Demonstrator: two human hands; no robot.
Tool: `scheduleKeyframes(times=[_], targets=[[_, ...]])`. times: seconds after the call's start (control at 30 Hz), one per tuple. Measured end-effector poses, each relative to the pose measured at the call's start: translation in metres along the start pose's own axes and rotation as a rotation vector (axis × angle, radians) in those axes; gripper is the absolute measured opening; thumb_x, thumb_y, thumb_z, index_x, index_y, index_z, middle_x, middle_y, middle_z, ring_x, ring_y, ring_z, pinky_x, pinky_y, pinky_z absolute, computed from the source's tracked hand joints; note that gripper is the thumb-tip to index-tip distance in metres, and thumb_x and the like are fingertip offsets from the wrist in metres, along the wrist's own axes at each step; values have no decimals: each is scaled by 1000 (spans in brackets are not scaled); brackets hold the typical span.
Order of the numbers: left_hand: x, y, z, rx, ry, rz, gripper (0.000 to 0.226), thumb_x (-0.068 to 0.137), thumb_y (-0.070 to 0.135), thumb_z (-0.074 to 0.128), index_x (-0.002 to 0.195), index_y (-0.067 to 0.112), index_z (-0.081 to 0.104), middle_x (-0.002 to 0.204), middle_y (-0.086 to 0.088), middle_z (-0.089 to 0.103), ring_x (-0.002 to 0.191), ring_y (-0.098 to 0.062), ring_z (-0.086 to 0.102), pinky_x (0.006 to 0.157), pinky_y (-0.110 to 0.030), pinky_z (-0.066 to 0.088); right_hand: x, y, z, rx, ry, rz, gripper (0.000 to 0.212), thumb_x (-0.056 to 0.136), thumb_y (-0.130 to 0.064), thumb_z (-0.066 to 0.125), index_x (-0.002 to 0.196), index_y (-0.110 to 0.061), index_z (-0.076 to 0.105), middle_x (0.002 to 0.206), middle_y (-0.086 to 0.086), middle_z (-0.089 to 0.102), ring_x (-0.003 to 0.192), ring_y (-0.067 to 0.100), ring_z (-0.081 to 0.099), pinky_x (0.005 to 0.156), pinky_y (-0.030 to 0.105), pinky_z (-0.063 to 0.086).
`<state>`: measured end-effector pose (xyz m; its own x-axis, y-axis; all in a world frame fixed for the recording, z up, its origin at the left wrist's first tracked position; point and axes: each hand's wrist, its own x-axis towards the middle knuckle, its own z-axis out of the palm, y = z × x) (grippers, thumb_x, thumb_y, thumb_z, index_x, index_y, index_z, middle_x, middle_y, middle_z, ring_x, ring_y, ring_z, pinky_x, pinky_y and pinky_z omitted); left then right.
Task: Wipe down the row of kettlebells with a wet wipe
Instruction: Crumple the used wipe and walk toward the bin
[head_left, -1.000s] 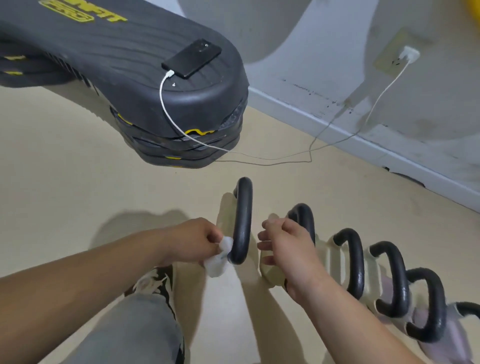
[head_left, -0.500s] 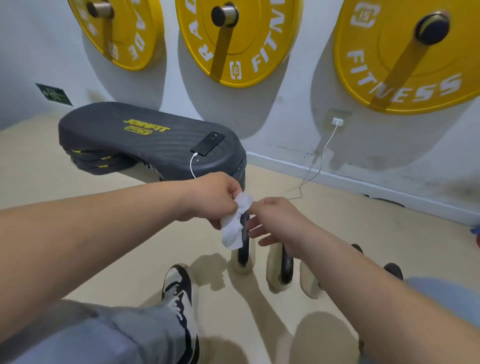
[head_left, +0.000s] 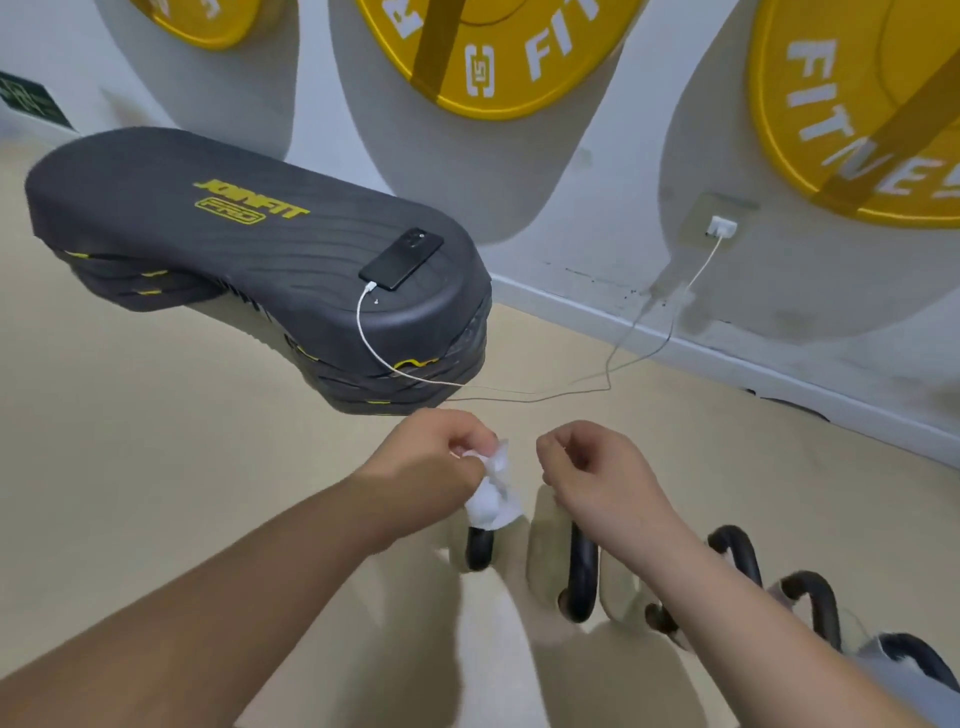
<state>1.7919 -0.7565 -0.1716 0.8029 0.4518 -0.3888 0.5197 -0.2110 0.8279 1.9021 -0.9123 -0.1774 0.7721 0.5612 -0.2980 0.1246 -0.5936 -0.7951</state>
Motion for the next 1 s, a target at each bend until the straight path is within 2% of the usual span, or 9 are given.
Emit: scheduleKeyframes(times=[0.1,0.2,0.27,0.33,0.43,0.6,0.73,0.9,1.0], targets=[[1,7,-12,-181,53,-84,19,86,10,63,85,22,78,94,6,77,93,-18,74,93,-41,61,13,-12,-7,117,-51,107,18,102,-27,60,92,-20,72,89,5,76,77,18,72,81,38,60],[-23,28,-38,-309,113,-144,17,93,27,66,86,21,80,93,0,78,96,-27,74,97,-52,57,12,-65,-9,211,-120,200,20,102,-25,59,98,-12,72,92,8,77,71,13,70,74,35,58],[-47,49,-72,-347,193,-166,22,99,29,63,86,22,80,91,0,78,95,-28,73,96,-49,57,8,-121,-10,187,-204,230,28,103,-30,58,100,-5,68,87,8,73,71,17,67,68,34,57],[-77,80,-118,-404,309,-163,14,98,21,65,93,25,77,95,7,77,92,-20,72,85,-33,60,-4,-190,-8,153,-296,239,36,102,-35,60,92,-1,63,84,6,67,70,18,65,64,34,56],[-137,133,-207,-492,425,-170,24,91,6,67,101,27,71,98,15,74,81,-5,67,68,-13,53,-35,-310,-3,174,-425,250,24,101,-35,64,94,-13,67,79,3,66,71,20,65,67,37,57],[-270,199,-370,-524,565,-214,34,85,1,66,104,29,65,109,14,71,90,-6,70,72,-17,55,-116,-517,22,132,-650,201,23,98,-33,69,102,-11,75,84,1,78,76,20,70,78,39,58],[-370,223,-469,-617,659,-254,21,87,11,71,98,28,68,95,14,77,82,-1,72,63,-11,46,-179,-647,63,85,-794,144,19,96,-27,73,103,-10,76,103,15,79,79,20,69,79,38,56],[-440,215,-555,-673,817,-261,17,86,16,74,100,25,73,102,13,77,99,-5,71,88,-26,57,-227,-739,141,66,-859,64,24,96,-24,74,102,-1,71,104,17,78,78,16,69,73,34,55],[-462,189,-597,-749,911,-291,24,85,12,70,103,27,73,103,11,76,101,-11,71,91,-31,57,-238,-775,196,42,-902,8,21,95,-25,75,99,-4,72,102,17,78,78,18,70,71,32,55]])
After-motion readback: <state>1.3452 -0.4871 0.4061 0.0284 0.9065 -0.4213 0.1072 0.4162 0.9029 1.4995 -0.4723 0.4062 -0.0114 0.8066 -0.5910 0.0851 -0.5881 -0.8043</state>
